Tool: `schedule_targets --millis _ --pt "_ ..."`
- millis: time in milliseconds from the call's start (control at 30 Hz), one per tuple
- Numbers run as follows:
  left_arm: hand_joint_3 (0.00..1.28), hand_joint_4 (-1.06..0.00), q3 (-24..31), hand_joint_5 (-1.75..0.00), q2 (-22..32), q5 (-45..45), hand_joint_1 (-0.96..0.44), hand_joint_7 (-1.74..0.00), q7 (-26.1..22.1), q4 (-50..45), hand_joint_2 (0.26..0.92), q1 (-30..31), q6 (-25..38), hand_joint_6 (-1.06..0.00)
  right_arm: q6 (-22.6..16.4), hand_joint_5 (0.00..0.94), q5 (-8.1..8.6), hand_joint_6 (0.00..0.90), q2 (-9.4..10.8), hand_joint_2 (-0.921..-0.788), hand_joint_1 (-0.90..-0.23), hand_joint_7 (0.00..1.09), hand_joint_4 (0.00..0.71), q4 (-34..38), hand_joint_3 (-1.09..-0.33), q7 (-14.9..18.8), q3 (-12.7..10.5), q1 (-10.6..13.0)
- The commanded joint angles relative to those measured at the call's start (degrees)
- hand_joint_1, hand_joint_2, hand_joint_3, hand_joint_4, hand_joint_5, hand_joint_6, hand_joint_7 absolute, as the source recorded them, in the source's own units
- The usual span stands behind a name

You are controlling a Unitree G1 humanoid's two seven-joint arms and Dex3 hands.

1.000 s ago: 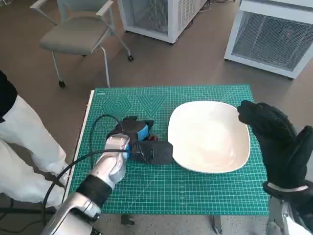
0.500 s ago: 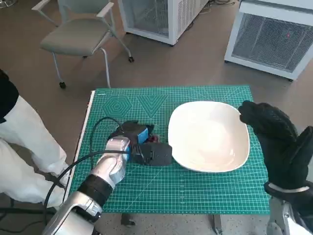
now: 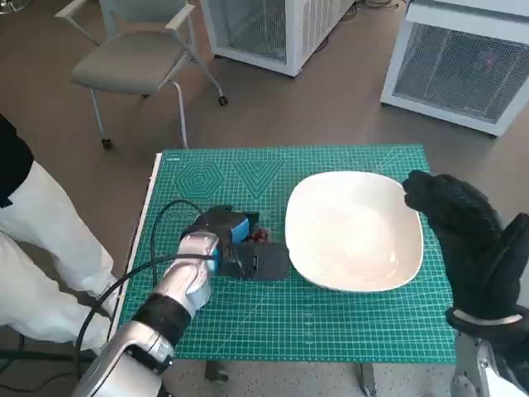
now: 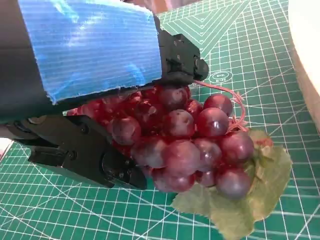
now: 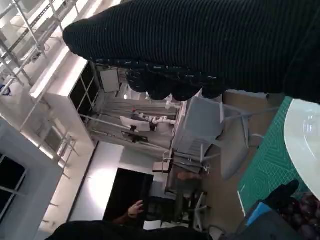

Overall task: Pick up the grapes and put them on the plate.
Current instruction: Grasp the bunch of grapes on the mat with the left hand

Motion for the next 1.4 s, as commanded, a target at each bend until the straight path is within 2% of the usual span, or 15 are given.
schedule_targets --millis 33,200,367,467,500,567,600,633,700,800,1000,1100,1233,1400 --pt "0.04 -0.23 -0.6 -0.05 -1.04 -0.71 0.07 -0.01 0.83 3.31 0.853 -1.61 -0.67 -0.3 0.55 0.547 0.24 0.18 -0.18 -0.921 -0.495 0.91 0.417 0.79 -0.57 -0.11 -0.12 0.7" --pt "0.05 -0.29 -1.58 -0.07 -1.93 -0.3 0.07 -0.01 2.32 6.4 0.875 -2.53 -1.41 -0.32 0.38 0.547 0.3 0.181 -0.21 -0.921 -0.496 0.91 0.418 1.16 -0.569 0.03 -0.2 0.54" --pt "0.05 -0.29 -2.69 -0.05 -2.47 0.04 0.01 -0.01 4.08 8.62 0.876 -3.16 -2.18 -0.32 0.45 0.545 0.39 0.183 -0.27 -0.921 -0.497 0.91 0.419 1.23 -0.566 0.05 -0.23 0.37" --pt "0.05 -0.34 -2.82 -0.08 -2.65 -0.07 0.03 -0.01 5.77 9.74 0.892 -3.41 -2.72 -0.34 0.48 0.544 0.34 0.184 -0.31 -0.921 -0.497 0.91 0.42 1.2 -0.566 0.0 -0.25 0.28" --pt "0.07 -0.37 -2.79 -0.23 -2.71 -0.15 0.07 -0.01 6.42 10.14 0.901 -3.49 -2.87 -0.35 0.48 0.544 0.31 0.185 -0.32 -0.921 -0.497 0.9 0.42 1.2 -0.566 -0.02 -0.25 0.25" --pt "0.17 -0.39 -2.69 -0.69 -2.82 -0.33 0.18 -0.02 7.87 10.88 0.903 -3.59 -3.13 -0.39 0.48 0.543 0.26 0.185 -0.34 -0.921 -0.497 0.9 0.421 1.18 -0.566 -0.05 -0.25 0.2" --pt "0.27 -0.39 -2.62 -0.99 -2.85 -0.42 0.24 -0.03 8.62 11.14 0.884 -3.54 -3.26 -0.43 0.48 0.543 0.23 0.186 -0.36 -0.921 -0.497 0.9 0.421 1.16 -0.566 -0.07 -0.25 0.18" --pt "0.38 -0.38 -2.56 -1.2 -2.85 -0.52 0.28 -0.04 9.22 11.28 0.851 -3.43 -3.36 -0.46 0.47 0.542 0.21 0.186 -0.37 -0.921 -0.497 0.9 0.421 1.14 -0.566 -0.08 -0.25 0.17" --pt "0.59 -0.36 -2.44 -1.47 -2.8 -0.75 0.33 -0.07 10.04 11.36 0.775 -3.16 -3.49 -0.53 0.44 0.542 0.18 0.186 -0.4 -0.921 -0.496 0.9 0.421 1.13 -0.566 -0.07 -0.25 0.16" --pt "0.75 -0.35 -2.22 -1.66 -2.66 -1.27 0.36 -0.1 10.51 11.37 0.715 -2.95 -3.61 -0.6 0.31 0.541 0.2 0.187 -0.47 -0.921 -0.496 0.9 0.422 1.21 -0.566 0.0 -0.3 0.16" --pt "0.82 -0.34 -2.25 -1.73 -2.4 -1.99 0.37 -0.03 10.63 11.39 0.687 -2.95 -4.01 -0.47 0.08 0.539 0.14 0.188 -0.52 -0.921 -0.496 0.9 0.422 1.07 -0.566 -0.06 -0.25 0.28" --pt "0.82 -0.35 -2.34 -1.73 -2.23 -2.11 0.37 -0.02 10.61 11.37 0.681 -2.93 -4.29 -0.44 -0.03 0.537 0.14 0.188 -0.51 -0.921 -0.496 0.9 0.423 1.16 -0.566 -0.05 -0.21 0.24" --pt "0.8 -0.36 -2.49 -1.71 -1.94 -2.19 0.37 -0.03 10.49 11.19 0.685 -2.86 -4.65 -0.47 -0.21 0.536 0.14 0.188 -0.5 -0.921 -0.496 0.9 0.423 1.41 -0.565 0.06 -0.17 0.13" --pt "0.72 -0.39 -2.53 -1.66 -1.49 -2.25 0.37 -0.08 10.33 11.07 0.714 -2.72 -5.49 -0.58 -0.3 0.534 0.17 0.189 -0.47 -0.921 -0.496 0.9 0.424 1.59 -0.565 0.1 -0.1 0.07"
